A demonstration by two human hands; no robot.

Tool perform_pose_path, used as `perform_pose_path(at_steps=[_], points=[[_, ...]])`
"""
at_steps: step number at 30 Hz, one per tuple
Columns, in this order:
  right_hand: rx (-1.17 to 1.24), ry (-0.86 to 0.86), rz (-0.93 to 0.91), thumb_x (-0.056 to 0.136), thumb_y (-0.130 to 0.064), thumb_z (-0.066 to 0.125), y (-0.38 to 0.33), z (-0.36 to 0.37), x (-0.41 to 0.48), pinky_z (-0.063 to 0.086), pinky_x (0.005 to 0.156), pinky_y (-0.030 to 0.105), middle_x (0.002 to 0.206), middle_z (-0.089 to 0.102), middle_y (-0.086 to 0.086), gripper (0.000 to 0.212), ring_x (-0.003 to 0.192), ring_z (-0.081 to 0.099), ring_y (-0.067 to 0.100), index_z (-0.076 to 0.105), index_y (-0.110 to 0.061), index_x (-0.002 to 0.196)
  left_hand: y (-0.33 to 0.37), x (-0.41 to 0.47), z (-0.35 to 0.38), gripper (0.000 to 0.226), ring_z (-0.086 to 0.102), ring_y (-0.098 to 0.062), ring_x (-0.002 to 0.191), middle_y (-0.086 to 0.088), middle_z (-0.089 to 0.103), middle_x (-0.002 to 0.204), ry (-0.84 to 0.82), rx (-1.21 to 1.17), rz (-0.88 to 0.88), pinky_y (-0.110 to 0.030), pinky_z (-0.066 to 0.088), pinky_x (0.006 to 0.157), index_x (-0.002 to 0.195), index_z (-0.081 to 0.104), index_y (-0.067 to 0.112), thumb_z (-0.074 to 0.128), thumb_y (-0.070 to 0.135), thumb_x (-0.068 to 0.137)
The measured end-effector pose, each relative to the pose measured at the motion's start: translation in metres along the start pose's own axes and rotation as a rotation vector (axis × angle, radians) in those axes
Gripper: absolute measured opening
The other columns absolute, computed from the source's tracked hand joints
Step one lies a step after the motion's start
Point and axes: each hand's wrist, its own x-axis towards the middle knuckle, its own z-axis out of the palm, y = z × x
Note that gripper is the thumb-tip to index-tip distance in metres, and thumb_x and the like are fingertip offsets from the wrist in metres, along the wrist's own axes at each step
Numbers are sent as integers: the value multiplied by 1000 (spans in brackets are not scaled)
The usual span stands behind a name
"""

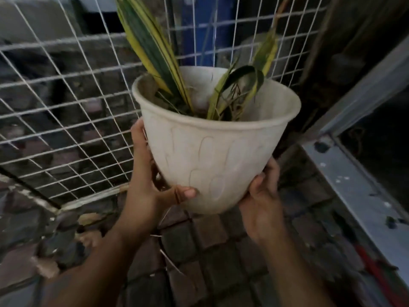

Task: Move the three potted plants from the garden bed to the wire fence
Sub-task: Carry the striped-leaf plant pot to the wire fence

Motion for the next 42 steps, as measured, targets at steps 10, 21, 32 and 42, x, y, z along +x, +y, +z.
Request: perform_pose_path(at_steps=[10,21,32,42], points=[[68,-59,-33,81,-5,67,90,-69,53,59,83,33,136,63,3,67,120,62,22,44,-17,143,-118,-1,24,148,57,-25,140,-13,46,157,108,-14,-92,-55,53,110,149,11,39,103,30,33],[-54,-77,-43,92,-24,63,101,-95,82,60,88,34,138,68,-11,56,123,67,12,47,-31,146,-120,7,37,150,43,-26,151,-12,34,164,85,24,-177,-55,45,118,146,7,25,106,43,35],[-81,-102,47,90,-16,72,113,-148,81,57,94,44,146,59,-22,64,140,52,16,54,-49,141,-169,-2,63,129,45,-27,148,-13,37,160,113,119,-238,-55,47,117,141,15,18,98,6,44],[-42,69,-24,91,17,63,130,-137,68,39,117,63,150,57,-6,55,144,50,29,60,-27,125,-194,-6,67,109,55,-36,140,-23,51,149,116,142,-266,-50,52,111,134,21,8,89,2,49]])
